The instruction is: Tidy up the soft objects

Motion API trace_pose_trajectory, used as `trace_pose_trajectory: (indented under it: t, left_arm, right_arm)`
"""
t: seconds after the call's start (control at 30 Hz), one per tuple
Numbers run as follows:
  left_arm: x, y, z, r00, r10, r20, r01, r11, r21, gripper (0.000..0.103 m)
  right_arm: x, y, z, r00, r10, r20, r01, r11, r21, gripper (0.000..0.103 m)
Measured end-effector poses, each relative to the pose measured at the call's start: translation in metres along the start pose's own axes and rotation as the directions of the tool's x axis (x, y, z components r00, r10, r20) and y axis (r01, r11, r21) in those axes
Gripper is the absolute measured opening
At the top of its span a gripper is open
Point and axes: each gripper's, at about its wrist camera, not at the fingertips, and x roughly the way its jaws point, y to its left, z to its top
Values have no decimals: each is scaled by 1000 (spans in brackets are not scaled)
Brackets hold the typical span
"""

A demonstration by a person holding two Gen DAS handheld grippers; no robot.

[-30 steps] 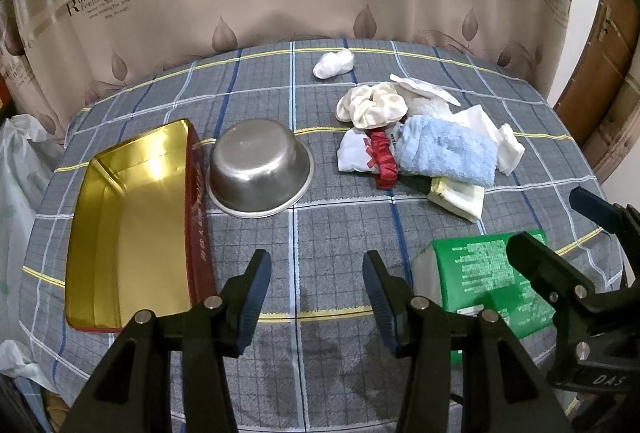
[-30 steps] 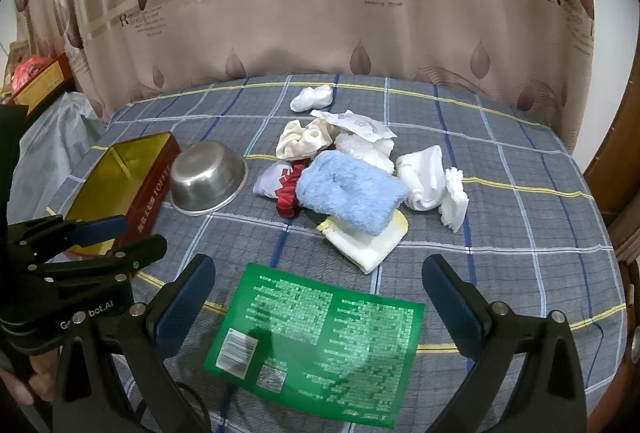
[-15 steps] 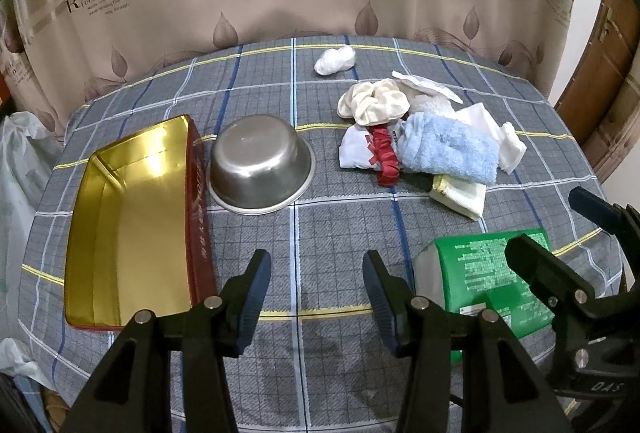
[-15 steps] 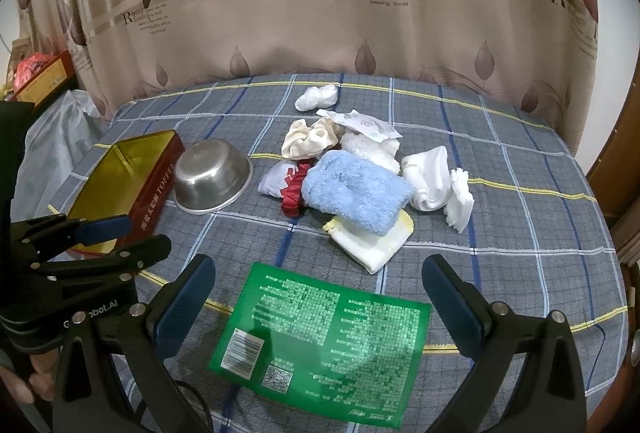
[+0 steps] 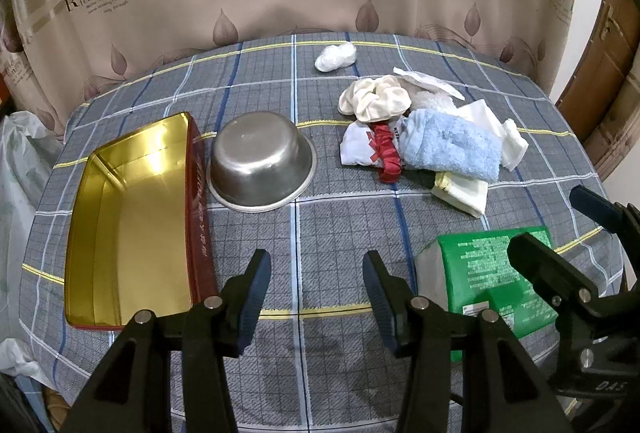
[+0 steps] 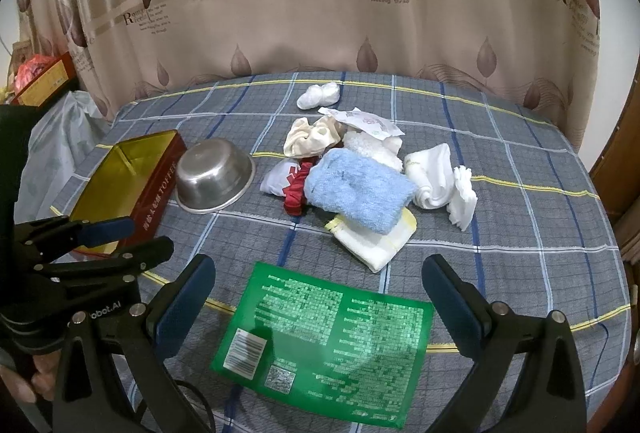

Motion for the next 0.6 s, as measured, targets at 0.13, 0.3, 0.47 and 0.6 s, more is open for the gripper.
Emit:
trace_pose_trajectory:
  t: [0.13, 0.3, 0.47, 0.6]
  left_arm:
    - [0, 1, -1, 1000, -4, -1, 4, 1000, 1, 49]
    - [1, 0, -2, 1000, -3, -2, 3, 1000, 4, 49]
    - [1, 0, -3, 1000, -4, -3, 4, 1000, 6, 49]
    - [0, -2, -3, 1000, -3, -6, 3, 1000, 10, 49]
  right_arm:
    - [0, -1, 1, 1000, 0, -1, 0, 1000, 5, 103]
    - [0, -2, 0, 1000, 3, -2, -3, 1000, 4, 103]
    - [0, -2, 0, 1000, 1, -3, -1, 1000, 3, 103]
    - [0, -1, 0, 1000, 5, -4, -5, 1000, 8, 103]
